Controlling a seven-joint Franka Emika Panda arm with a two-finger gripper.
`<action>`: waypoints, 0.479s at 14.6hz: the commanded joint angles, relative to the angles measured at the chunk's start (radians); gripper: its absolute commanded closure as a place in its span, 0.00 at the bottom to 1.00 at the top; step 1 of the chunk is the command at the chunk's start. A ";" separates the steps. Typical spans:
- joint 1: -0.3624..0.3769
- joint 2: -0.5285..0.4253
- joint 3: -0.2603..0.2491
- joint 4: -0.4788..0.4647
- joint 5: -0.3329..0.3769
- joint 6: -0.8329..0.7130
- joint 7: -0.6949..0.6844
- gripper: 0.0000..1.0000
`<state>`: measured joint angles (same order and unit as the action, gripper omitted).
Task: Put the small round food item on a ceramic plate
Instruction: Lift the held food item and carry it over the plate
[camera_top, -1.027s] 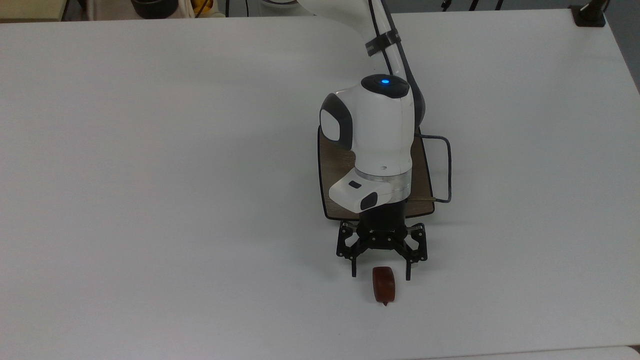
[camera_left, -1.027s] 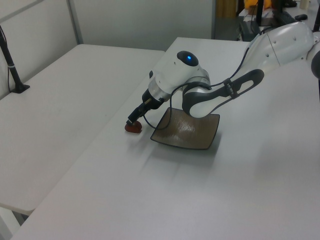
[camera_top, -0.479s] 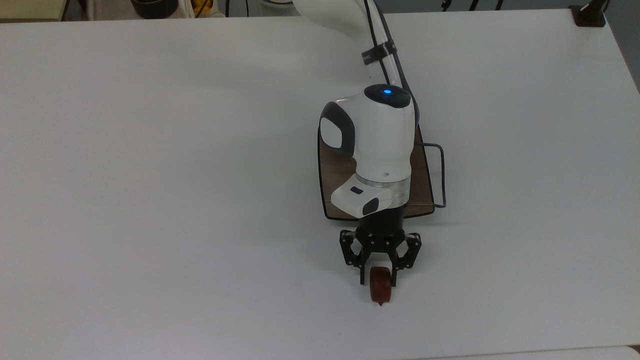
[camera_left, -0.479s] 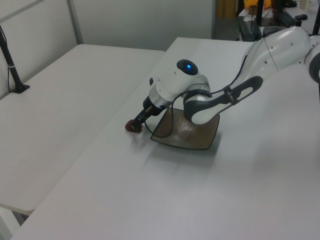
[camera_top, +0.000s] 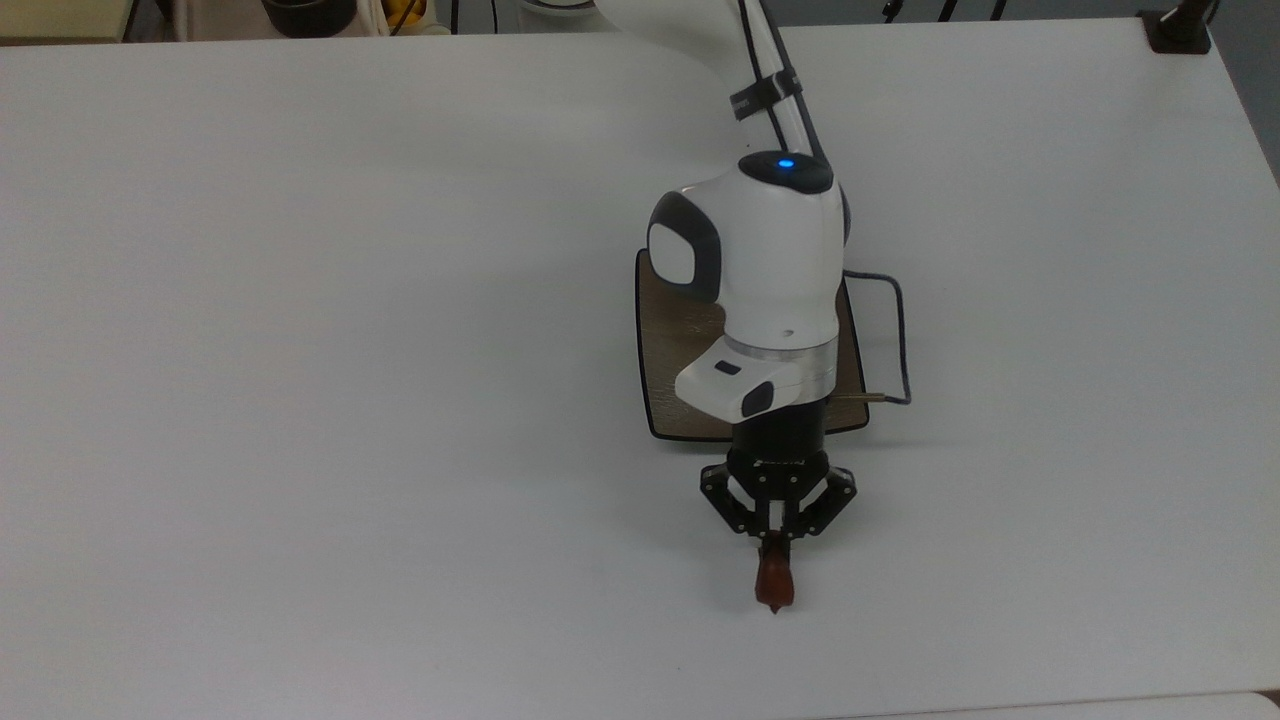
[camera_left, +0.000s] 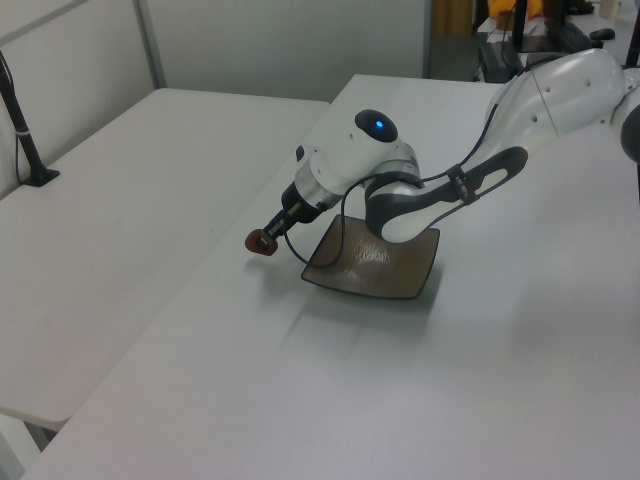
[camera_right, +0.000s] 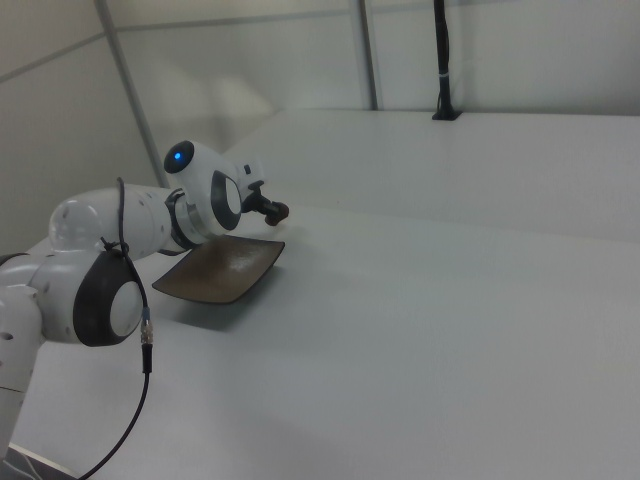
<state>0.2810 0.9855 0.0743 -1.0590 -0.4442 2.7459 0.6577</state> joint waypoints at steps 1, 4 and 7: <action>0.011 -0.171 -0.016 -0.188 -0.018 0.014 0.030 0.88; -0.005 -0.289 -0.011 -0.331 -0.007 0.015 0.036 0.87; -0.037 -0.365 -0.005 -0.415 -0.004 0.014 0.037 0.87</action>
<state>0.2721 0.7656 0.0728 -1.2849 -0.4436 2.7459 0.6630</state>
